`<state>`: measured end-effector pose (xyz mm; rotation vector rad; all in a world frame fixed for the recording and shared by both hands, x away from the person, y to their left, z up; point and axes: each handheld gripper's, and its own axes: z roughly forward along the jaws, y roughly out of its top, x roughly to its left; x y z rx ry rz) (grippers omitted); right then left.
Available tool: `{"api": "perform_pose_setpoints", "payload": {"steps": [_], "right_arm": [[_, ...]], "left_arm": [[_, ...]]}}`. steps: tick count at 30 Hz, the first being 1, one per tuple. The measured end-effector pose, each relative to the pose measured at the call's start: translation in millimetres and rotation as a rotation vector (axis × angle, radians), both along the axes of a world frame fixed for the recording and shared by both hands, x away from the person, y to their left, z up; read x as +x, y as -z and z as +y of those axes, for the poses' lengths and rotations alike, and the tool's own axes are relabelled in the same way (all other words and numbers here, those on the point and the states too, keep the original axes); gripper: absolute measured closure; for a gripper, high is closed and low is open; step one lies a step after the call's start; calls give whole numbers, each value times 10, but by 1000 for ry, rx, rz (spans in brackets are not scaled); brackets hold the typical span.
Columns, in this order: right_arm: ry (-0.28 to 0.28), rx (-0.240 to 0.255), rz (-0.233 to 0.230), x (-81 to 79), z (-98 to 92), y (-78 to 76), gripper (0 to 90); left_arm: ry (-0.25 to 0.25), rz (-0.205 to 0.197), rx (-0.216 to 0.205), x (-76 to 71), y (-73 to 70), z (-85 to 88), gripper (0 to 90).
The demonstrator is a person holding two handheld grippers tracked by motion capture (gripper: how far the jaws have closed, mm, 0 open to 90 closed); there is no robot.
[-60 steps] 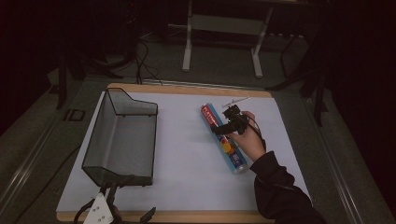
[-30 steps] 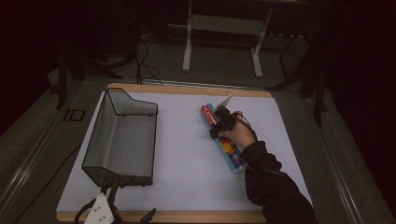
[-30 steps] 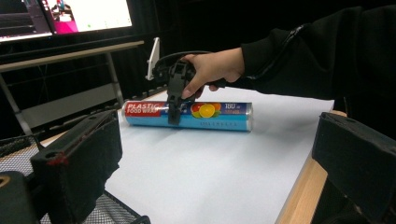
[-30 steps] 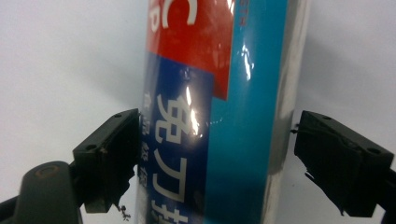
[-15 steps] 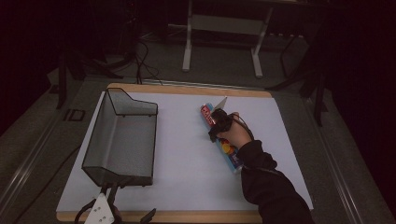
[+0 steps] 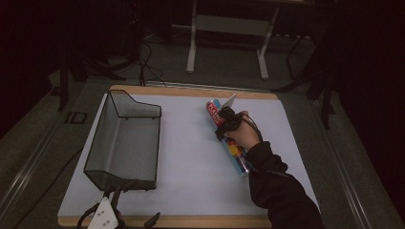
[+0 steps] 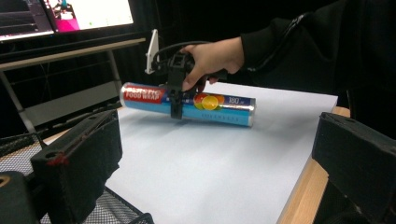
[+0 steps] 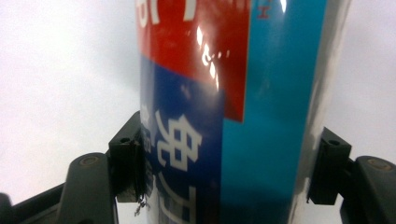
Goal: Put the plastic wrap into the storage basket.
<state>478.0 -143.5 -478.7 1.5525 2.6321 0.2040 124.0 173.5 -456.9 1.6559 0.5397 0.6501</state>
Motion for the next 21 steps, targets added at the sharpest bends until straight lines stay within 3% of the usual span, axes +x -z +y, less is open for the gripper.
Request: {"api": "perform_pose_setpoints", "payload": {"steps": [3,4,11,14,20,21], "right_arm": [[-5,-6,-20,-13,2,-67,315],[2,16,-42,-25,-4,-146,315],[-6,58,-70,-52,-13,-290,315],[-6,57,-105,-71,0,-367,316],[-12,104,-136,-103,26,-570,316],[-11,111,-159,-115,35,-605,315]], "left_arm": [[-1,0,2,-1,0,0,24],[-2,-1,2,-2,0,0,24],[-2,-1,1,1,0,0,24],[-2,-2,2,0,-1,-1,24],[-2,-2,3,-1,0,-3,24],[-2,-3,3,-3,0,-3,24]]}}
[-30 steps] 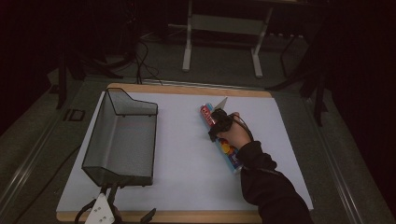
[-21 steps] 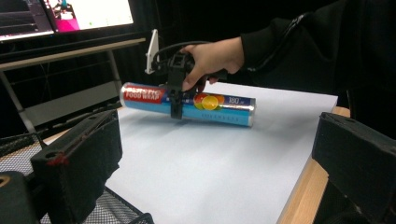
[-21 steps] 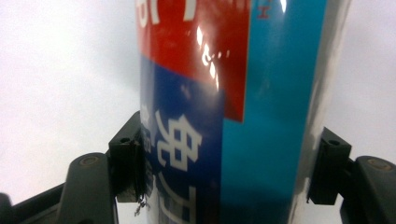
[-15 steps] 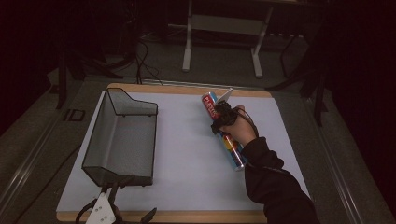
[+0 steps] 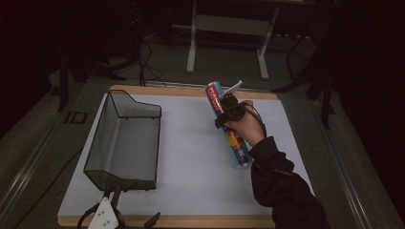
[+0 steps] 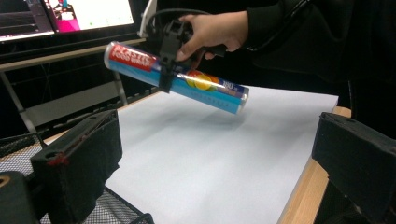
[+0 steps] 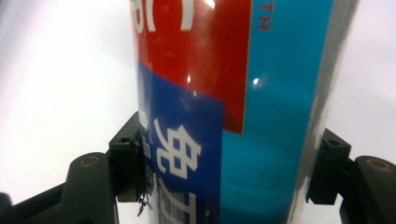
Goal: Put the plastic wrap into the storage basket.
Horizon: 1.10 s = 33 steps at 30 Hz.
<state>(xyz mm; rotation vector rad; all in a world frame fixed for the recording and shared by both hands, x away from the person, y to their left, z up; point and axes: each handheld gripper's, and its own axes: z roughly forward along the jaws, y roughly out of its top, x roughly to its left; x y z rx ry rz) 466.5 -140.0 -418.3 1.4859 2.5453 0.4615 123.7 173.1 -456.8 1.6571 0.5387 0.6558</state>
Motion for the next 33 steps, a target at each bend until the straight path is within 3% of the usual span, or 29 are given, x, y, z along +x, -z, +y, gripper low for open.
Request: {"api": "perform_pose_setpoints", "payload": {"steps": [12,20,29,33], "right_arm": [[-27,43,-67,-80,125,-332,315],[-35,172,-132,-170,288,-629,315],[-62,246,-199,-280,494,-849,315],[-64,278,-223,-310,601,-928,315]], "left_arm": [[0,1,-2,1,-1,1,24],[0,0,-3,-2,1,3,24],[-3,-6,-4,-6,0,9,24],[15,10,-4,18,13,7,24]]}}
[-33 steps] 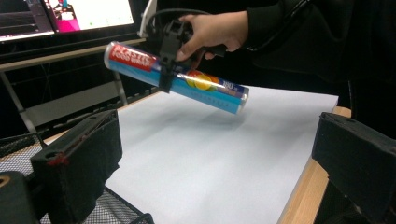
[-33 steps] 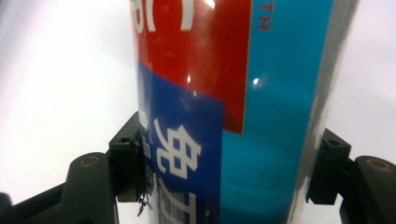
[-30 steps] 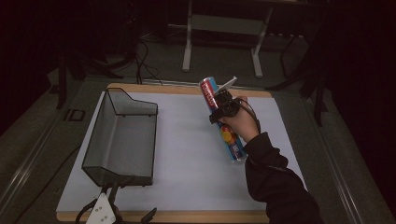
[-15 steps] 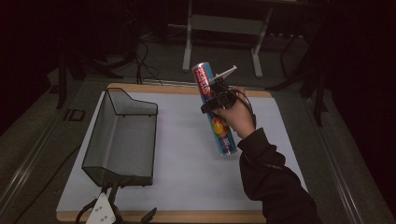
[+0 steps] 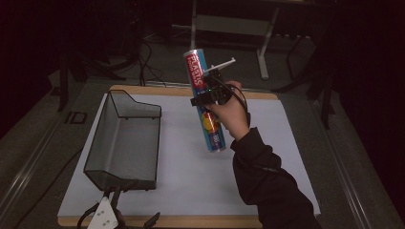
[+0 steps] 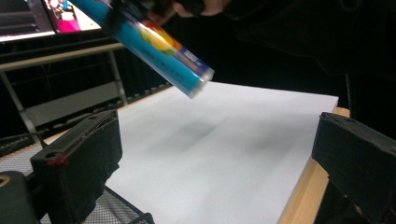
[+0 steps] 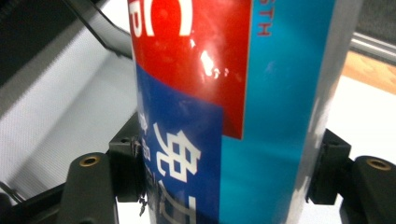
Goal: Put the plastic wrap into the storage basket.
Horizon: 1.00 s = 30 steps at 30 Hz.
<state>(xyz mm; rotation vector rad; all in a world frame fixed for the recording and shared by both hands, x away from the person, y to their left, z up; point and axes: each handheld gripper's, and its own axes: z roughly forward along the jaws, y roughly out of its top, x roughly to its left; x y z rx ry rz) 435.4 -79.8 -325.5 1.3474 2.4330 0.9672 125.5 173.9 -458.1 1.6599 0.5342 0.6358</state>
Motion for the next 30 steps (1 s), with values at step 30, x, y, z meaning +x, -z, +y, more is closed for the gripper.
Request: {"api": "perform_pose_setpoints", "payload": {"steps": [30], "right_arm": [[-116,205,-25,-265,1262,-55,315]], "left_arm": [[-16,-4,-2,-18,1,11,24]]}}
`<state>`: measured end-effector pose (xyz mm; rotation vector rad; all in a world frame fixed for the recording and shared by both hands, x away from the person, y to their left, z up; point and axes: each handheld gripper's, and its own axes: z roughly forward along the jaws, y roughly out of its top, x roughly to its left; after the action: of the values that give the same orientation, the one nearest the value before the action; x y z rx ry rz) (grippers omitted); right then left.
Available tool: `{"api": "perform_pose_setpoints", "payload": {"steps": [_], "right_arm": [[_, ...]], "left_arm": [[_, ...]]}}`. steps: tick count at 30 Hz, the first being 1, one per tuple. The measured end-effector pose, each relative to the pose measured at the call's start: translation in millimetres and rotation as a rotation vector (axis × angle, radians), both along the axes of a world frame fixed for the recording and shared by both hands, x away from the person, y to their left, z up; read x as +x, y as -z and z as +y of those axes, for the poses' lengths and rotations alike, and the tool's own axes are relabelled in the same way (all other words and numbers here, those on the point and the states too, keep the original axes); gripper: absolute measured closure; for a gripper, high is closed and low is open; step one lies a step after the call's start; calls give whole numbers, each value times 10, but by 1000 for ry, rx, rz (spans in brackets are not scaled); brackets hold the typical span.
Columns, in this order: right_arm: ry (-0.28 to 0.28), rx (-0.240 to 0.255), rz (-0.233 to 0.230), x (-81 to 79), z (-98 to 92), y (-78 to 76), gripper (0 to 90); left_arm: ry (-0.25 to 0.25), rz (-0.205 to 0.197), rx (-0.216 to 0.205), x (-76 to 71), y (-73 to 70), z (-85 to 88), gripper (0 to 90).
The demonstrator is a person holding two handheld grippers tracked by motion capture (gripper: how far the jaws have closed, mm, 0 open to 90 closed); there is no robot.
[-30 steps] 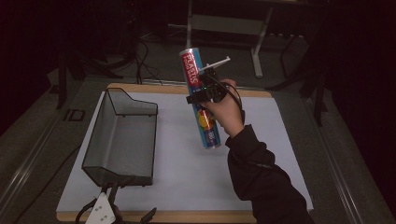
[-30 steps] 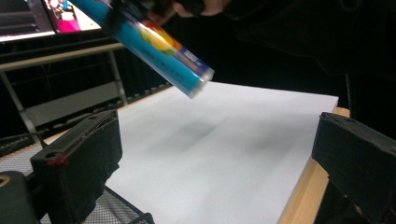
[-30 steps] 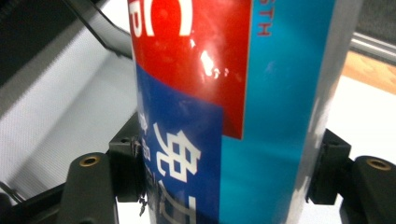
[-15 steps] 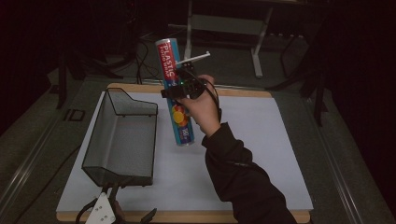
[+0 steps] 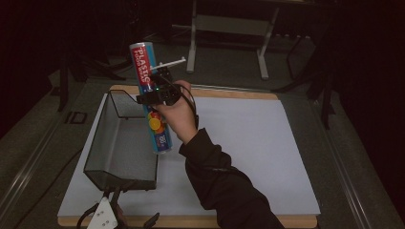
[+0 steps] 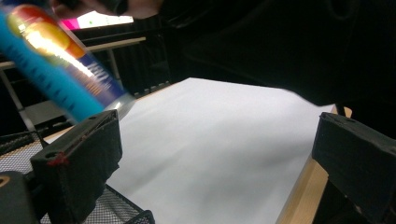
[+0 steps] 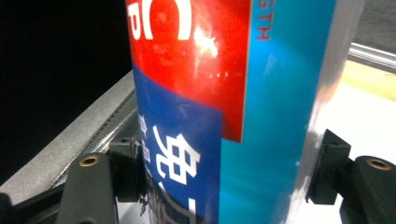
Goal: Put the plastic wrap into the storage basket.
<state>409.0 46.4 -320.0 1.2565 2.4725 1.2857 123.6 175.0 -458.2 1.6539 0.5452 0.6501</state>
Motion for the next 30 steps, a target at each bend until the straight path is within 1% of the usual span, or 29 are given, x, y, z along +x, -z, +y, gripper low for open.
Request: {"api": "perform_pose_setpoints", "payload": {"steps": [4,6,7,8,12,13,15,19,21,23,27,28,30], "right_arm": [[-2,42,35,-13,144,101,315],[-5,40,26,-36,227,156,315],[-3,30,18,-48,266,185,315],[-5,29,19,-53,302,219,315],[3,69,50,-67,386,371,315],[-5,66,59,-59,406,413,315],[4,61,73,-57,440,502,315],[7,56,120,-44,478,701,315],[23,42,132,-50,491,792,315],[32,14,148,-58,509,867,315],[50,-17,190,-69,512,980,315],[60,-29,196,-76,513,1003,315],[72,-44,193,-96,520,1041,315]], "left_arm": [[-3,5,-2,0,-1,5,24],[-8,2,-2,-2,-1,4,24],[-9,3,-3,-4,-2,5,24],[-8,2,-2,-6,-2,7,24],[-15,0,1,-8,-2,10,24],[-13,1,0,-8,-2,10,24],[-14,2,1,-8,-1,10,24],[-10,3,2,-12,-1,8,24],[-7,4,1,-11,0,4,24],[-5,3,3,-13,0,5,24],[-6,4,0,-12,-1,6,24],[-7,3,0,-12,-1,6,24],[-4,3,3,-13,-1,3,24]]}}
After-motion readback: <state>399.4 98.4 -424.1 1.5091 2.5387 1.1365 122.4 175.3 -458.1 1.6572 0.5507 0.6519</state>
